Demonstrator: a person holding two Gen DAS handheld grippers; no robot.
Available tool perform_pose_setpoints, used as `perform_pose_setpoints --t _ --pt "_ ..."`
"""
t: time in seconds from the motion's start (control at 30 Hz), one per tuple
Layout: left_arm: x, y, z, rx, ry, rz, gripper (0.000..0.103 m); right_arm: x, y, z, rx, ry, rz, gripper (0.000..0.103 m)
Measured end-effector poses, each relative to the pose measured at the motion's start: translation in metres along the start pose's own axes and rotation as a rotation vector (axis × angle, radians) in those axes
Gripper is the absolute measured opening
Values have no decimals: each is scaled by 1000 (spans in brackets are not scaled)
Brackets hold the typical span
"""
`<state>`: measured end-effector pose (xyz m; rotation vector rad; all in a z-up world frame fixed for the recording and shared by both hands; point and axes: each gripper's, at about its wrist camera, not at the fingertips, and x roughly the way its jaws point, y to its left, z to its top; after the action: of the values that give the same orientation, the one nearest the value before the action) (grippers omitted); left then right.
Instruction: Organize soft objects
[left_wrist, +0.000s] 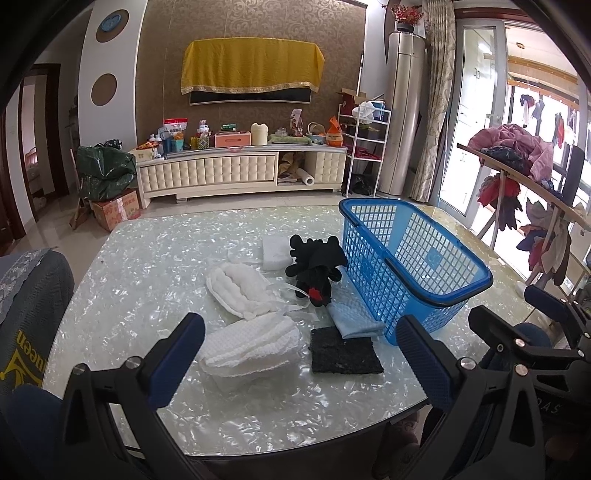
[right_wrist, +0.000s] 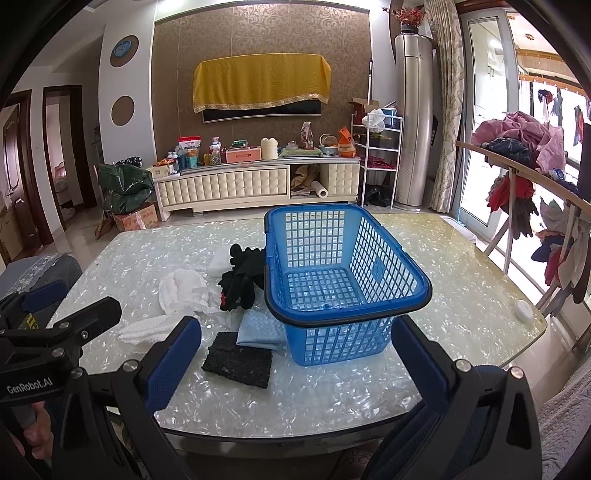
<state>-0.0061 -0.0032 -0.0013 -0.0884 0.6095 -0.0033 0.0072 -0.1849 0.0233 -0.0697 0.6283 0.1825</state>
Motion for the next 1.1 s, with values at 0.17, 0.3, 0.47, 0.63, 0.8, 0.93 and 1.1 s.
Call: perform_pose_setpoints --t 0.17,0.3,0.47,0.63,0.8,0.93,1.1 --pt "-2 -1 -1 5 -4 3 103 -1 1 -1 -4 -4 -6 103" --pt "-2 -2 -1 7 -5 4 103 -2 1 -1 -5 -4 -7 103" --pt "-3 0 0 6 -7 4 103 -2 1 -1 -5 -4 -6 103" --pt "-3 0 1 6 -8 2 103 -2 1 -1 -4 -2 -2 103" --pt "-1 1 5 32 7 19 103 -1 3 2 -3 10 10 103" --pt "4 6 7 39 31 23 103 3 3 2 0 30 22 103" --pt "14 17 10 36 73 16 103 11 5 1 6 68 37 103"
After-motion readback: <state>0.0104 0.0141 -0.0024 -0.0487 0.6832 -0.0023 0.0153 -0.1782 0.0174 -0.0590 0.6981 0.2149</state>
